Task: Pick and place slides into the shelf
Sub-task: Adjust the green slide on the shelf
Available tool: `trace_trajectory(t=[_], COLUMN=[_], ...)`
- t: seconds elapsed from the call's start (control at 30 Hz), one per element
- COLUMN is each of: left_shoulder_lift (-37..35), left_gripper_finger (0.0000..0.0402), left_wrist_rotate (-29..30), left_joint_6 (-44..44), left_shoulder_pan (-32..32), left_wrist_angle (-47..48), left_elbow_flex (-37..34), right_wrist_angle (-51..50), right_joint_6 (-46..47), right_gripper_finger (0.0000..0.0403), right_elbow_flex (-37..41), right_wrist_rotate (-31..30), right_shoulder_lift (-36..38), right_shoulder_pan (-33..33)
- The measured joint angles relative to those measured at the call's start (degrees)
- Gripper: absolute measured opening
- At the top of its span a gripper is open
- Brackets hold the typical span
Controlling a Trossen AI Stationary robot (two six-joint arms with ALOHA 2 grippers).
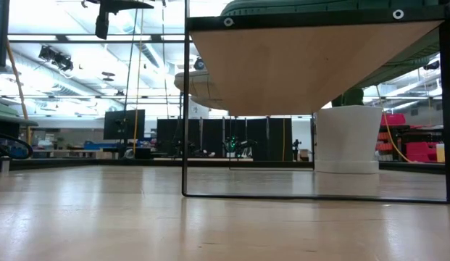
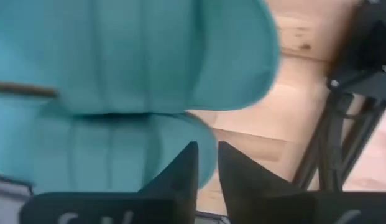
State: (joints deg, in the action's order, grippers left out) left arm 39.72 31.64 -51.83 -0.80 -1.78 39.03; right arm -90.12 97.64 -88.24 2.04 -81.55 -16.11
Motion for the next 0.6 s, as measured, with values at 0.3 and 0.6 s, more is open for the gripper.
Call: trace_trajectory(t=[0.3, 0.6], left_shoulder_lift=[0.0, 0.0], left_gripper_finger=[0.0054, 0.0055], left_wrist_rotate=[0.0, 0.0], left_joint_6=[-0.1, -0.5], left_shoulder_pan=[0.0, 0.0], left_wrist_angle=[-0.1, -0.1], left_elbow_flex=[0.0, 0.0], right_wrist_angle=[0.1, 0.1], right_joint_6=[8.6, 9.0], right_gripper_finger=[0.0149, 0.0161], right_elbow_flex=[5.7, 12.4], right_wrist_rotate=[-5.4, -3.4], right_shoulder_lift=[3.8, 3.9], right_shoulder_pan=[-0.5, -0.4])
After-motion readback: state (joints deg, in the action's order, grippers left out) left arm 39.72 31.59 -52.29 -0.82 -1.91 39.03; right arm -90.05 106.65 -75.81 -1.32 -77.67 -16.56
